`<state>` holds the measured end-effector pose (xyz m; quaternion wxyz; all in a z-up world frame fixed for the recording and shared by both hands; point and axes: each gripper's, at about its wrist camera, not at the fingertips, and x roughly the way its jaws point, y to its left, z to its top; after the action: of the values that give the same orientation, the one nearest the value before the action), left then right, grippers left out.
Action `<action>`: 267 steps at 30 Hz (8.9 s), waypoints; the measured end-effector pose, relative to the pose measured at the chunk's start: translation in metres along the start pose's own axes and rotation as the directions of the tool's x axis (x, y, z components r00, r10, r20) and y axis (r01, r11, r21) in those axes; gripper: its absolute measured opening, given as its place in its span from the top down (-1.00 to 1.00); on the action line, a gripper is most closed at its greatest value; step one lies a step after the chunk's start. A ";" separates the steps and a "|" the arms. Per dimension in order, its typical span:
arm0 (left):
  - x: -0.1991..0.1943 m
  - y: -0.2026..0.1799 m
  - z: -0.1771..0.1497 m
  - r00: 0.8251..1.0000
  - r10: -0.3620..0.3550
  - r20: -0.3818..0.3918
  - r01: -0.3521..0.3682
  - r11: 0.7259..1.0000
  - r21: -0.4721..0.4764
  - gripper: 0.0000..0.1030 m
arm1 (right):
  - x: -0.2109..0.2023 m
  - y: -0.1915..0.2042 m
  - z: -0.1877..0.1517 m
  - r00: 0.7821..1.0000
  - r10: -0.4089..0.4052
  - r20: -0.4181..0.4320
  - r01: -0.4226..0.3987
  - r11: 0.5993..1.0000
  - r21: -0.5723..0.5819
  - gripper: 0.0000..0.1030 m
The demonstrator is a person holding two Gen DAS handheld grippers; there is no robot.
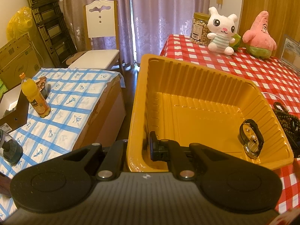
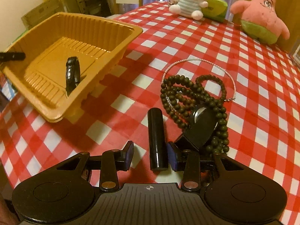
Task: Organize jewelry
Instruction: 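Reach the right tool to the black tube and grasp it, then carry the black tube over the orange tray with the right tool, then lower the black tube into the tray and open the right tool, then reach the right tool to the black pendant on the beads and grasp it, then carry the black pendant into the tray and open the right tool, then reach the right tool to the dark bead strand and grasp it, then lift the dark bead strand high above the table with the right tool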
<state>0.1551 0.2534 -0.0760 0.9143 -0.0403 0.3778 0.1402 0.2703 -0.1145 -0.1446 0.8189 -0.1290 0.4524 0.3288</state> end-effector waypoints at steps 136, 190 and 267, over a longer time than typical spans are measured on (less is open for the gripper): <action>0.009 -0.007 0.009 1.000 -0.005 -0.014 0.005 1.000 0.030 0.85 | -0.091 0.015 0.056 0.964 0.034 0.264 -0.099 0.966 0.239 0.58; 0.017 0.000 0.008 0.999 -0.026 -0.031 0.026 1.000 -0.006 0.86 | -0.064 -0.031 0.007 0.984 -0.076 0.164 0.009 0.927 0.376 0.03; 0.011 -0.013 0.014 1.000 -0.020 -0.016 0.020 1.000 0.011 0.86 | -0.335 0.007 0.168 0.701 -0.005 0.713 0.091 0.993 -0.082 0.86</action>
<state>0.1761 0.2461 -0.0740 0.9129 -0.0402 0.3853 0.1287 0.2507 -0.1652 0.2260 0.9298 -0.0490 0.0790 0.3561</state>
